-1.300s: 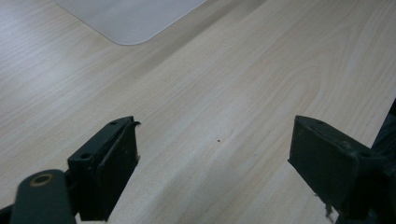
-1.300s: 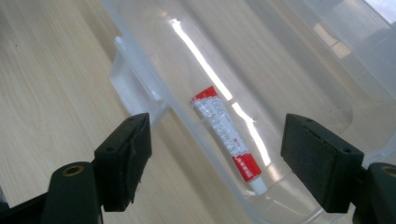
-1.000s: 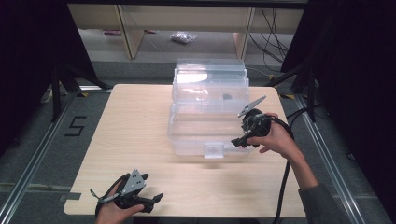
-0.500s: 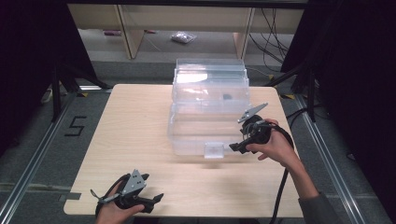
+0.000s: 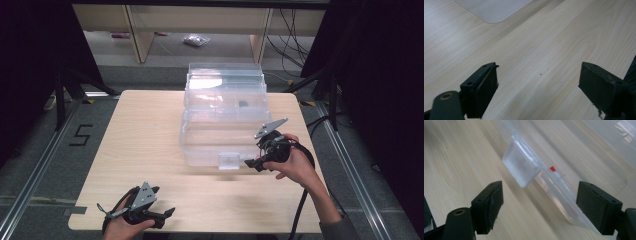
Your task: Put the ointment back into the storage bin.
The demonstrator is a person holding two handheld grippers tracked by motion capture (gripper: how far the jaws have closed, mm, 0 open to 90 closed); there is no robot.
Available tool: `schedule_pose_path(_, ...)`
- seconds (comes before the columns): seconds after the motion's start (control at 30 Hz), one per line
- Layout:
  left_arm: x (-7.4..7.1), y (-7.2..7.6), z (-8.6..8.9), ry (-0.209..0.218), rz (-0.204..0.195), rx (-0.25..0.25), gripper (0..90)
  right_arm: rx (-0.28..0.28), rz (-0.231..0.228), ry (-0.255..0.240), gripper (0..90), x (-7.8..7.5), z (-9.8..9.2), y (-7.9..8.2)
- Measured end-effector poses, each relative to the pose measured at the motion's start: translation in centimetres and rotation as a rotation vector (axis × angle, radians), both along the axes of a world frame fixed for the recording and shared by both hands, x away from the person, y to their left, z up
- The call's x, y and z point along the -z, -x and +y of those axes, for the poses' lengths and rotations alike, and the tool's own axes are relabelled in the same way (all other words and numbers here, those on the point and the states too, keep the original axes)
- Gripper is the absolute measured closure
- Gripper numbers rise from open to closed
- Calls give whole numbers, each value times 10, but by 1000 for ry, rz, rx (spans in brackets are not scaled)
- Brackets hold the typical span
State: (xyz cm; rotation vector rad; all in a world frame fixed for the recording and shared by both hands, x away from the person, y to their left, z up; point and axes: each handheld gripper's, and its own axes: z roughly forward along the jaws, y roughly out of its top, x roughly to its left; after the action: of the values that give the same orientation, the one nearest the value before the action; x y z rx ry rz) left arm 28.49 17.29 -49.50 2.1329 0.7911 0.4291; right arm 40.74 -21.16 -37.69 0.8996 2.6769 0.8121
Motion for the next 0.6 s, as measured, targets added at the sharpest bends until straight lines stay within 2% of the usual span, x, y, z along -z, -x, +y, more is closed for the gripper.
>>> schedule_pose_path(0.07,-1,1,1,14,3,1,150,-14,-5,1,226,4,0,2)
schedule_pose_path(0.1,-1,1,1,11,1,-3,150,-9,-11,1,225,5,0,2)
schedule_pose_path(0.17,-1,0,2,-5,6,5,150,11,9,2,224,5,0,5)
schedule_pose_path(0.2,-1,0,2,-5,6,5,150,-1,-14,-6,224,7,-1,4)
schedule_pose_path(0.3,0,1,0,2,-2,-2,150,1,-8,-11,221,9,-2,7)
schedule_pose_path(0.33,-1,0,1,-12,11,8,150,28,-3,-10,222,10,-1,9)
schedule_pose_path(0.37,0,0,1,-7,-3,-1,150,16,-9,-8,222,11,-3,10)
schedule_pose_path(0.43,-1,1,1,-3,4,-5,150,17,-1,-26,222,13,-2,12)
schedule_pose_path(0.47,-1,1,1,-10,0,-4,150,2,-17,-27,222,14,-3,13)
schedule_pose_path(0.5,-1,2,2,-9,1,-1,150,16,-8,-25,221,14,-4,15)
schedule_pose_path(0.6,-2,4,0,17,-4,-12,150,-2,-21,-26,219,19,-5,19)
